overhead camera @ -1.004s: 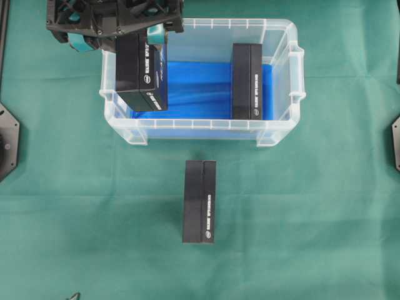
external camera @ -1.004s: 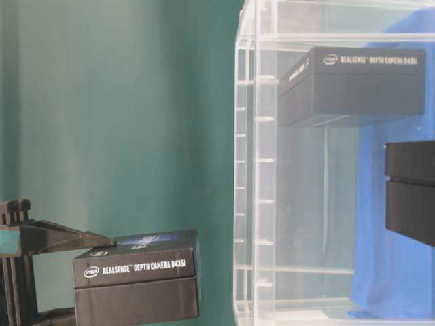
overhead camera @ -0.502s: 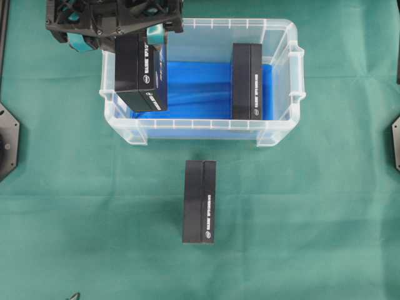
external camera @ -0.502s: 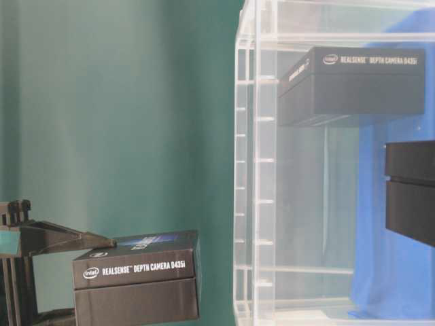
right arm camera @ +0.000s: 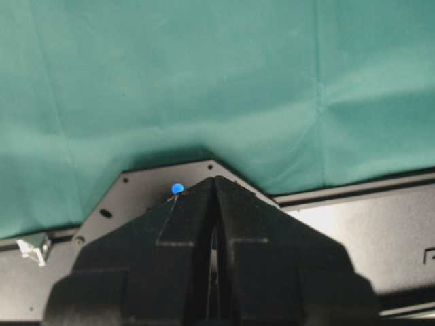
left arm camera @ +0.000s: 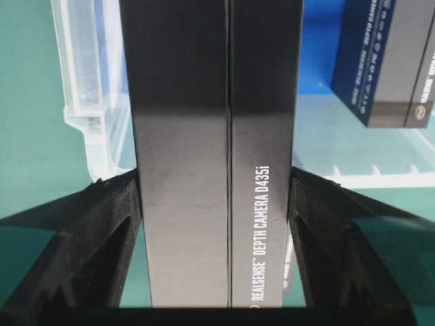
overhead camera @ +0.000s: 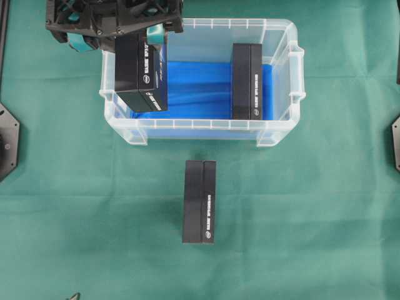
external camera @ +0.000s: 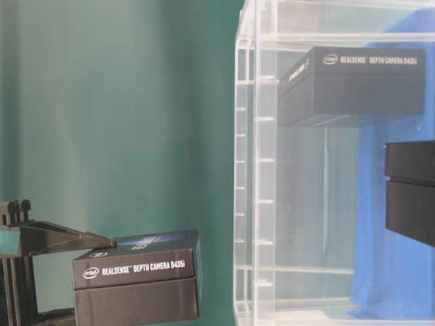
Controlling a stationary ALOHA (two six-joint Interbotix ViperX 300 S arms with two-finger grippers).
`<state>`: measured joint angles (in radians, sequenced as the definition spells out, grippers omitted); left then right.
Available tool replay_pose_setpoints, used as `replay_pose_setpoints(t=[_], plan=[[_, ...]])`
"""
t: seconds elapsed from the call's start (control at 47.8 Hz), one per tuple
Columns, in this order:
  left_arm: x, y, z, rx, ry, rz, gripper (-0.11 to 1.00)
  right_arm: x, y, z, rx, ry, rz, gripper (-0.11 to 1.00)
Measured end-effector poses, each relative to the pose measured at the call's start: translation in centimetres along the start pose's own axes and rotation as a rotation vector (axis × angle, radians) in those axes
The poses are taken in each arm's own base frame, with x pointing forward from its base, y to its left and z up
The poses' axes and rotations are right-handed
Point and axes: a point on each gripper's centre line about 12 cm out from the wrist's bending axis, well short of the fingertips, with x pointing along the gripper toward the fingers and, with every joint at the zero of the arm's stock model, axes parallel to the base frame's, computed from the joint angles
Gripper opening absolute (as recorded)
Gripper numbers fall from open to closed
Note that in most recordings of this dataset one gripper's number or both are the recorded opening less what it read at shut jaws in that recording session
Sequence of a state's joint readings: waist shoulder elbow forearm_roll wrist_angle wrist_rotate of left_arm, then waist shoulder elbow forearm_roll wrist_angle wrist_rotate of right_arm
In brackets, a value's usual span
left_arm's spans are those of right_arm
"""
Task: Take the box out of the case with the left arm.
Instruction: 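Lift the left box up out of the foam slot, then carry the held box forward out of the case to the left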
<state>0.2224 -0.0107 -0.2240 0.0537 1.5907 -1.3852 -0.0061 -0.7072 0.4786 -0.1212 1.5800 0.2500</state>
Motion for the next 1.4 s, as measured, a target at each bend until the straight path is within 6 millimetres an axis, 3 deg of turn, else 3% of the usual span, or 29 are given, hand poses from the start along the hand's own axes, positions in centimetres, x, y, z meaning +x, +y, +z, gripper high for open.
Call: replay_pose_setpoints(t=[0.397,0.586,0.941,1.401], plan=[[0.0,0.0,-0.1,0.003,-0.001,-0.002,0.59,0.0,0.0,0.0,0.0,0.0,0.0,0.0],[-0.1,-0.3,-1.3,0.024,0.006,-0.005,0.59,0.0,0.0,0.0,-0.006,0.0,0.0,0.0],[-0.5,-0.7,-7.3,0.101,0.04,-0.013,0.59,0.0,0.0,0.0,-0.009,0.0,0.0,0.0],[-0.9,0.2,-14.8,0.049,0.079,-0.001,0.59,0.0,0.0,0.0,-0.011,0.0,0.0,0.0]])
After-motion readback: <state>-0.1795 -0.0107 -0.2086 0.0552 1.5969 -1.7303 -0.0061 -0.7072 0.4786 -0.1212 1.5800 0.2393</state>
